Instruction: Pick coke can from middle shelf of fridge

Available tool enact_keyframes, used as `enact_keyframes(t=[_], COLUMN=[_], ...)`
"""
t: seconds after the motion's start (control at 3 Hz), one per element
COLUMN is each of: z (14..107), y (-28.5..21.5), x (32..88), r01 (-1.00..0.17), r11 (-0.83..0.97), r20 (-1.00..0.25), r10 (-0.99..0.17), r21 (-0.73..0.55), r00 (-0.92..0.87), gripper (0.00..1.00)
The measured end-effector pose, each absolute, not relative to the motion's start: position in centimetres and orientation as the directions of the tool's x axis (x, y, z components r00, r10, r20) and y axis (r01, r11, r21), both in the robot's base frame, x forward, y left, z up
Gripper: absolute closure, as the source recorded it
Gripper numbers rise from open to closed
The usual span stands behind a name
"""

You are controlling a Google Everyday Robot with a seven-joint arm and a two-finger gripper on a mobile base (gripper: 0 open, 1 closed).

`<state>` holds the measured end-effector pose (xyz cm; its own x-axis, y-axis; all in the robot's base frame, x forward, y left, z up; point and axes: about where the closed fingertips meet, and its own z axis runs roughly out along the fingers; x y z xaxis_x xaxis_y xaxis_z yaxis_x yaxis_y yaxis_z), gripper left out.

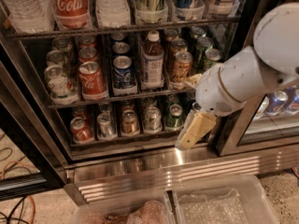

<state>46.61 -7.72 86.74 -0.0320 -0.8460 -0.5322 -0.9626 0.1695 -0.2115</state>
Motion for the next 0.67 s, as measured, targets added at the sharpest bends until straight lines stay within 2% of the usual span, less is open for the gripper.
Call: enact_keyframes(t=[0.67], z=[85.3], y=[-3.2], x=[47.4], r01=[-0.947], r11=[0.238], r20=[-0.750], r10=[-0.661], r21=[-0.216], r00=[0.005], gripper=[0.00])
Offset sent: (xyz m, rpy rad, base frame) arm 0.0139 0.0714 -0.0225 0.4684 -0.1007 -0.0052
